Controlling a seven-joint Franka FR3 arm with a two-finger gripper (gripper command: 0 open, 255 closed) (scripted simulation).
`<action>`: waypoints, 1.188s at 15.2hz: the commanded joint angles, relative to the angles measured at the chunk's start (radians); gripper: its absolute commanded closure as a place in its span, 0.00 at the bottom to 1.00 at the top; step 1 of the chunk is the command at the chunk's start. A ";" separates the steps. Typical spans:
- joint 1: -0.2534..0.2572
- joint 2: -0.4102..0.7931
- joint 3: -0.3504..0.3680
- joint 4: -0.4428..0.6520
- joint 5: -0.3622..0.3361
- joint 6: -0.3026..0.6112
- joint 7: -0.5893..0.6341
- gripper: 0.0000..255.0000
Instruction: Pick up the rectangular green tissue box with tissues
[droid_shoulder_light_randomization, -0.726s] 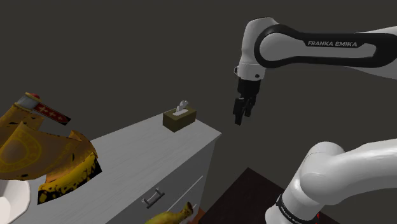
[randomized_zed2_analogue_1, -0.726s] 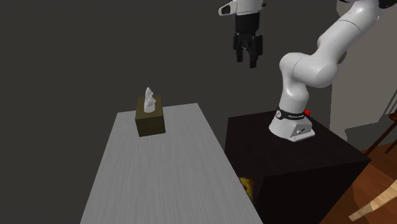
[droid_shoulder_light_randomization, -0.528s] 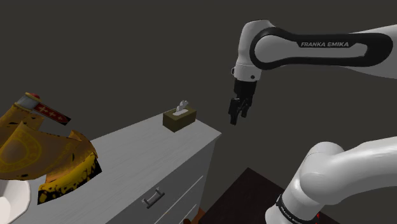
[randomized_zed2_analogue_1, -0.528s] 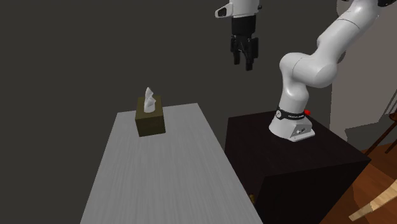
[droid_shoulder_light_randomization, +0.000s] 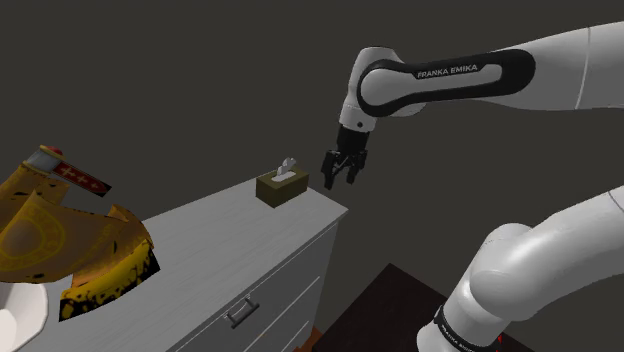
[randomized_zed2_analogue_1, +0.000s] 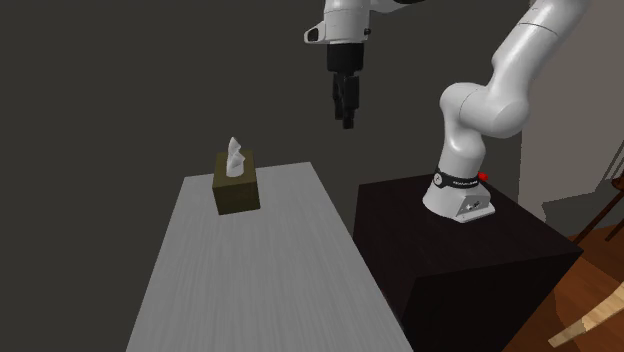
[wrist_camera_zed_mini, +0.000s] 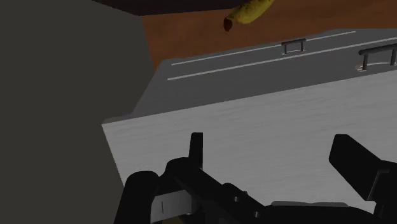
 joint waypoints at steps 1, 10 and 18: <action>-0.004 0.060 0.003 0.027 0.022 0.067 0.028 0.00; -0.022 0.334 -0.002 0.189 0.113 0.318 0.114 0.00; -0.037 0.567 -0.018 0.393 0.198 0.472 0.168 0.00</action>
